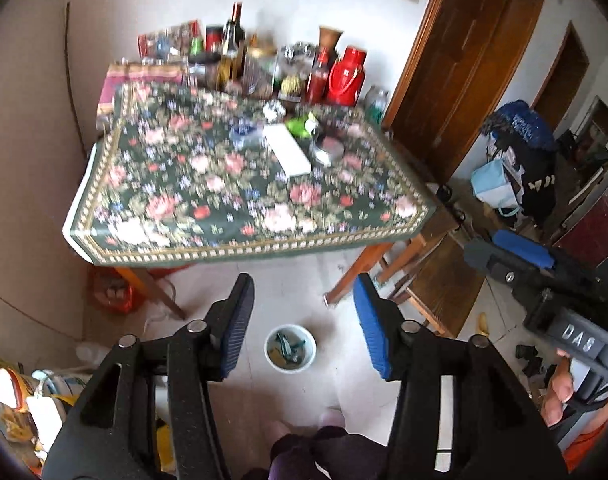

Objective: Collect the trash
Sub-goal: 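Move both open tools back up over the floral tablecloth, then grasp the round silver tin lid with the right tool while the left tool grasps the white card box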

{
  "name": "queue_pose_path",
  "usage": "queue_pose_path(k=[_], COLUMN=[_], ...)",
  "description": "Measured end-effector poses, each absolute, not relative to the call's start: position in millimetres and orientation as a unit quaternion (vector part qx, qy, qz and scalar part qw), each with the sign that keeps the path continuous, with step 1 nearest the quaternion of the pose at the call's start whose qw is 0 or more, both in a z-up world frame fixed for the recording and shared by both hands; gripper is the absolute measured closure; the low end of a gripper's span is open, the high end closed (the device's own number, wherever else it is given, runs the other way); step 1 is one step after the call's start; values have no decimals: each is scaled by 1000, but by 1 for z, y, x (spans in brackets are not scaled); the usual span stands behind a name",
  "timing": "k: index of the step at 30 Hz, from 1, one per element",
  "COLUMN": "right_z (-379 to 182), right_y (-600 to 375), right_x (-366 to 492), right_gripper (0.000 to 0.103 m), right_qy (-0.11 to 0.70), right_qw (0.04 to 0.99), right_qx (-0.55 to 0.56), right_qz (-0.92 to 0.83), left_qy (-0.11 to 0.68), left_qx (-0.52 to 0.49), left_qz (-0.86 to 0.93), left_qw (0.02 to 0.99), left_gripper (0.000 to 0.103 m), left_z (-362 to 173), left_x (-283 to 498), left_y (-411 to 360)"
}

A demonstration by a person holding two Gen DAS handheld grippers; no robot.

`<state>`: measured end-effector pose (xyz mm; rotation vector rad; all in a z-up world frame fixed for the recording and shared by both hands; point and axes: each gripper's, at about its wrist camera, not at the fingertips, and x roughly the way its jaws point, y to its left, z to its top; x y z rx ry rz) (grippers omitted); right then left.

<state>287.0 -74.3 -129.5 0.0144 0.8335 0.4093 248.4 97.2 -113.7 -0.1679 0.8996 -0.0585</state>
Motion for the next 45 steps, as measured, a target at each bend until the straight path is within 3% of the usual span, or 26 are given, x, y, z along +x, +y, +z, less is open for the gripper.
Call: queue_pose_path(k=[3,11,35,45], right_z=[-117,-105,-105,-150], right_y=[-77,-88,-115,-98], right_x=[283,299,488,551], right_gripper=[39,26,26,26], right_qy=[383,363,363,421], right_qw=[905,920,903,866], right_qx=[14,17,-59,-87], right_qz=[185,149,224,255], left_qy=[421,411,404,446], left_qx=[-70,-74,-100,-113], left_qz=[-22,-27,55,78], left_qw=[904,908,908,884], left_gripper=[34,29,29,29], left_z=[-101,-91,-89,-122], left_x=[245,265,472,524], left_y=[100,104,61,70])
